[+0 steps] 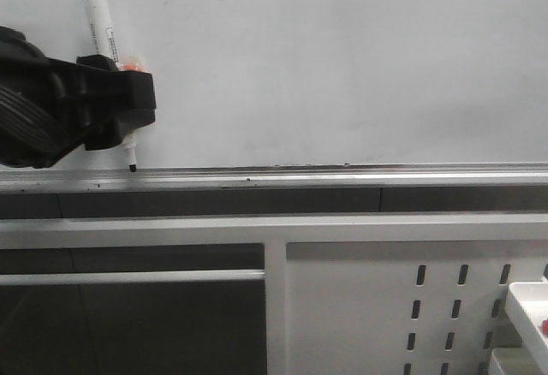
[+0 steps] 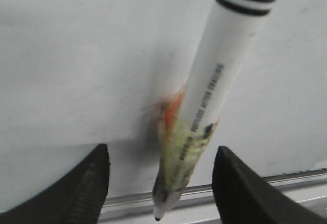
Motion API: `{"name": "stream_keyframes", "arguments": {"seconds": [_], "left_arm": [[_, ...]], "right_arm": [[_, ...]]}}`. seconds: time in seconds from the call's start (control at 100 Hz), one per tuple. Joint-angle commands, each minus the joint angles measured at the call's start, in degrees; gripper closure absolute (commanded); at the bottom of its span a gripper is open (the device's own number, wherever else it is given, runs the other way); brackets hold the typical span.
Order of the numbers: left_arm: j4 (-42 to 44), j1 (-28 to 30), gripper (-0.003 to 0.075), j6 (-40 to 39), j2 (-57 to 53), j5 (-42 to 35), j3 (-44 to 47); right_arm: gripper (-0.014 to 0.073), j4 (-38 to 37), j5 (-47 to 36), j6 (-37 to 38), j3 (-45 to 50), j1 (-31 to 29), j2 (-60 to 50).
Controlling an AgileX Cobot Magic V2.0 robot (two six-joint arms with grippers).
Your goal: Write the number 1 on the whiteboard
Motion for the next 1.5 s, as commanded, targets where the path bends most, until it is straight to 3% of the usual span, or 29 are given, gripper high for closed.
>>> {"name": "stream_keyframes", "arguments": {"seconds": [0.0, 0.17, 0.26, 0.38, 0.56, 0.69, 0.81, 1.0, 1.19, 1.32, 1.49], "left_arm": [[2.4, 0.4, 0.0311, -0.9, 0.0, -3.8, -2.6], [1.9, 0.4, 0.0327, -0.9, 2.5, -4.1, -5.3], [0.8, 0.4, 0.0372, -0.9, 3.3, -4.2, -6.3], [-1.1, 0.4, 0.0491, -0.9, 3.4, -4.7, -6.4], [-2.6, 0.4, 0.0742, -0.9, 3.0, -5.3, -6.4], [1.0, 0.1, 0.0740, -0.4, 0.9, -3.0, -6.4], [16.4, 0.0, 0.0740, -0.1, -3.5, 3.8, -6.4], [38.5, -3.9, 0.0740, -0.1, -12.4, 15.5, -6.5], [53.1, -7.8, 0.0740, -0.1, -17.9, 32.9, -9.7], [56.7, -9.5, 0.0740, -0.1, -20.1, 40.6, -12.2], [57.3, -9.6, 0.0740, -0.1, -22.3, 41.3, -12.8]], "right_arm": [[0.0266, -0.5, -4.7, -0.6, -2.2, 0.0, 0.7], [0.0266, -0.5, -4.7, -0.6, -2.2, 0.0, 0.7], [0.0266, -0.5, -4.7, -0.6, -2.2, 0.0, 0.7], [0.0266, -0.5, -4.7, -0.6, -2.2, 0.0, 0.7], [0.0266, -0.5, -4.7, -0.6, -2.2, 0.0, 0.7], [0.0266, -0.5, -4.7, -0.7, -2.2, 0.3, 0.7], [0.0266, -0.5, -2.5, -6.9, -5.0, 4.2, 0.7], [0.0266, -0.5, 2.2, -19.7, -12.6, 19.6, 2.9], [0.0265, -2.6, 6.1, -21.6, -19.4, 35.1, 14.3], [0.0265, -6.3, 5.9, -21.6, -23.3, 40.4, 22.5], [0.0264, -6.2, 5.5, -21.6, -27.8, 41.1, 29.8]]}}
